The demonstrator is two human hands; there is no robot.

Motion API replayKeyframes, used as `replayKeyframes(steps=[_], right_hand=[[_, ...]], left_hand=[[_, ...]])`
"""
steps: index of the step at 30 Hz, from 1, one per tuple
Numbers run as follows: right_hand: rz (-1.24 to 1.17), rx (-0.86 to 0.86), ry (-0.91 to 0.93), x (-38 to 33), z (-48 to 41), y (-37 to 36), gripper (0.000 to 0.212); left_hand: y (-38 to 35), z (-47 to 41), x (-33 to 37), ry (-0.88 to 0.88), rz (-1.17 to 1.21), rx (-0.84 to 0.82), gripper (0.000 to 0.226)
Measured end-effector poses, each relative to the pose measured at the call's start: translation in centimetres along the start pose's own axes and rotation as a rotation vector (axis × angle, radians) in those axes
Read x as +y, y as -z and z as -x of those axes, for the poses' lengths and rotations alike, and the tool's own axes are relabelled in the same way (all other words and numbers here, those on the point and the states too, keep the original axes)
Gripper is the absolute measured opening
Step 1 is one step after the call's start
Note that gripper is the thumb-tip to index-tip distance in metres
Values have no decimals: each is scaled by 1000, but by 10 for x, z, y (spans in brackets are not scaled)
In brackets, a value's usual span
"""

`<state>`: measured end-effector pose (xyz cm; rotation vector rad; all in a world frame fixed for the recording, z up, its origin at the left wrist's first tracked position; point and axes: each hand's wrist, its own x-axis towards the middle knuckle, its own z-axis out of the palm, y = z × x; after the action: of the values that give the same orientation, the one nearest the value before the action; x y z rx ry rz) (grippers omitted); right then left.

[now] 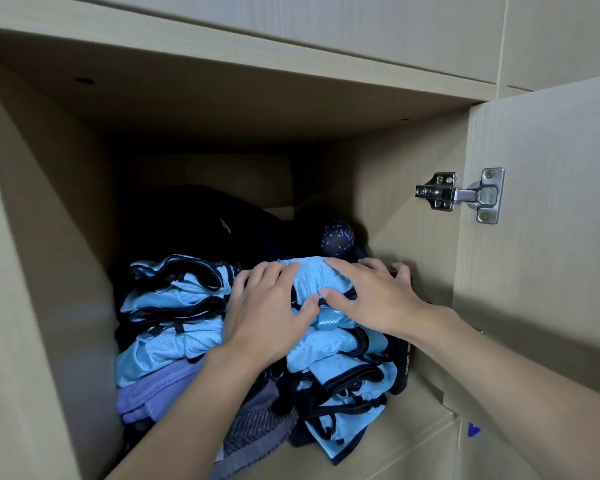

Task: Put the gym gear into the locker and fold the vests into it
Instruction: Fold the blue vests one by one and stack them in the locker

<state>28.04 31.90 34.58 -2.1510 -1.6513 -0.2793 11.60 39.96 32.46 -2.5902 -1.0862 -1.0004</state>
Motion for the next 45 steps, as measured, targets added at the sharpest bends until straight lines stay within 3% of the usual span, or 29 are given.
replayKeyframes(steps=[7, 17, 24, 29, 36, 41, 45], right_hand=[[-63, 162, -22, -8, 5, 11, 56], [-90, 181, -42, -27, 47, 54, 51], [-113, 135, -81, -31, 140, 57, 43], [-137, 46, -186, -19, 235, 27, 35], [-179, -185, -438, 22, 376, -55, 33], [-226, -356, -606, 48, 471, -132, 31], [-248, -477, -669, 63, 527, -184, 34]], left_hand=[[17, -12, 7, 11, 76, -1, 61], [63, 6, 27, -12, 178, 23, 56], [87, 83, 58, -76, 371, 8, 57], [55, 166, 85, -110, 521, -162, 45], [-21, 288, 113, -98, 515, -568, 51], [-76, 374, 126, -117, 484, -840, 30], [-117, 436, 128, -122, 414, -982, 25]])
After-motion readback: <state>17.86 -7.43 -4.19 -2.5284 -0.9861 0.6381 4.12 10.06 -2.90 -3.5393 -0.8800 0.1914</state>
